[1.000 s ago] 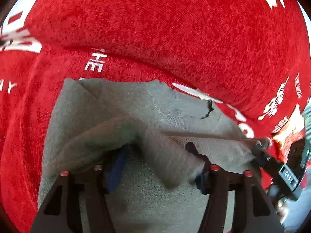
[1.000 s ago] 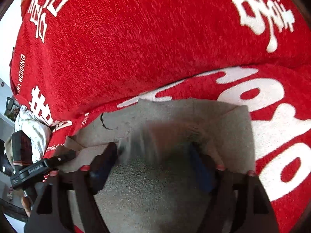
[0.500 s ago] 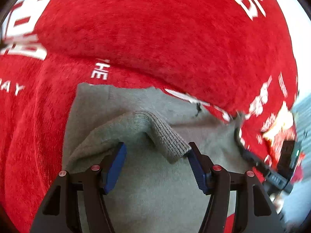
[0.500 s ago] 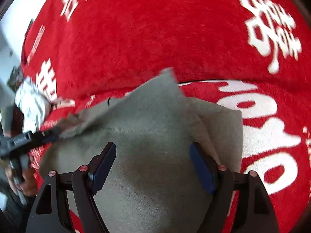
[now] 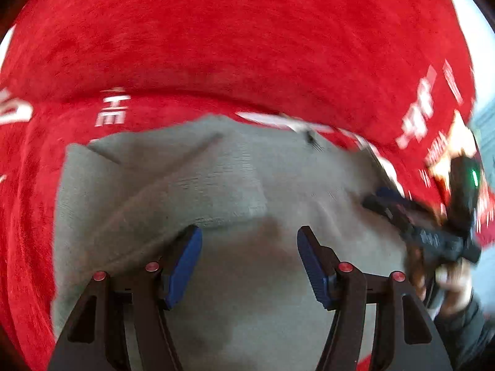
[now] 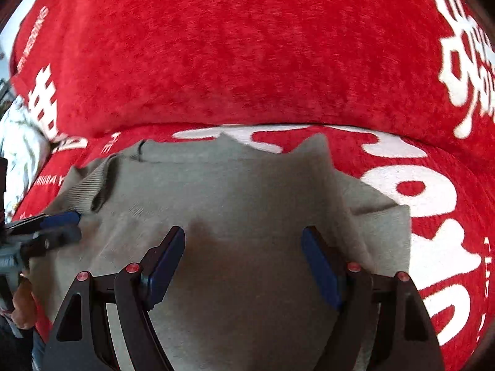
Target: Fold small clothes
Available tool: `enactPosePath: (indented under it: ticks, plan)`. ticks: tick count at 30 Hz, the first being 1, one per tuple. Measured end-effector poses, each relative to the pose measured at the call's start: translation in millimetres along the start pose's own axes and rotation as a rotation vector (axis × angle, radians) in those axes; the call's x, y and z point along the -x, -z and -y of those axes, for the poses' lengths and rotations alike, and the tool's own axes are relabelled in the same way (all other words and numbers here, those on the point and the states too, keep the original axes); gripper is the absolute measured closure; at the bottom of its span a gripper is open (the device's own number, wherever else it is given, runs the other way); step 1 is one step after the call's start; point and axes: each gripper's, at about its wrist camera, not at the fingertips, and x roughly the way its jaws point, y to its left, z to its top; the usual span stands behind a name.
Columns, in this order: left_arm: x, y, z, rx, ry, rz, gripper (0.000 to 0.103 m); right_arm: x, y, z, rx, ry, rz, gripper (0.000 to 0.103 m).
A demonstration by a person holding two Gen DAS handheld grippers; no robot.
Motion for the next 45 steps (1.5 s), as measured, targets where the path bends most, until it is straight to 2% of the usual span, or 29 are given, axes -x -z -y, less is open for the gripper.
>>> enactPosePath:
  ticks: [3, 6, 9, 11, 14, 17, 20, 23, 25, 29, 33, 36, 39, 42, 45]
  plan:
    - [11, -17, -31, 0.137, -0.052, 0.076, 0.038, 1, 2, 5, -0.013, 0.005, 0.013, 0.023]
    - [36, -25, -64, 0.282, -0.023, 0.166, 0.038, 2, 4, 5, -0.011, 0.004, 0.021, 0.023]
    - [53, -19, -79, 0.325, -0.021, 0.199, 0.038, 7, 5, 3, -0.020, 0.019, 0.029, 0.022]
    - [54, -13, -73, 0.287, -0.028, 0.180, 0.038, 15, 7, 2, -0.028, 0.013, 0.046, 0.022]
    - [40, -4, -51, 0.169, -0.054, 0.130, 0.038, 19, 8, -2, -0.034, -0.002, 0.063, 0.022]
    - [20, -3, -14, 0.035, -0.135, 0.091, 0.038, 13, 8, -8, -0.017, 0.032, 0.048, 0.022]
    - [3, -5, 3, -0.067, -0.269, 0.075, 0.037, 6, 7, -4, -0.003, 0.106, 0.038, 0.022]
    - [-2, -9, -6, -0.053, -0.313, 0.075, 0.038, 4, 6, 10, -0.029, 0.144, 0.030, 0.022]
    - [4, -7, -16, -0.017, -0.359, 0.090, 0.038, 9, 7, 16, -0.053, 0.123, 0.039, 0.022]
    - [37, 4, -26, 0.063, -0.272, 0.143, 0.038, 32, 14, 9, -0.063, 0.136, 0.081, 0.022]
    - [57, 35, -3, 0.009, -0.246, 0.170, 0.038, 57, 33, -6, -0.064, 0.086, 0.129, 0.022]
    - [58, 56, 16, -0.026, -0.234, 0.175, 0.038, 68, 52, -23, -0.024, 0.085, 0.143, 0.022]
    - [47, 79, 36, -0.080, -0.257, 0.158, 0.038, 67, 68, -33, 0.002, 0.083, 0.119, 0.021]
    - [35, 89, 38, -0.106, -0.305, 0.138, 0.038, 65, 81, -31, 0.023, 0.118, 0.105, 0.021]
    - [37, 95, 36, -0.106, -0.307, 0.131, 0.037, 71, 91, -19, -0.012, 0.116, 0.103, 0.021]
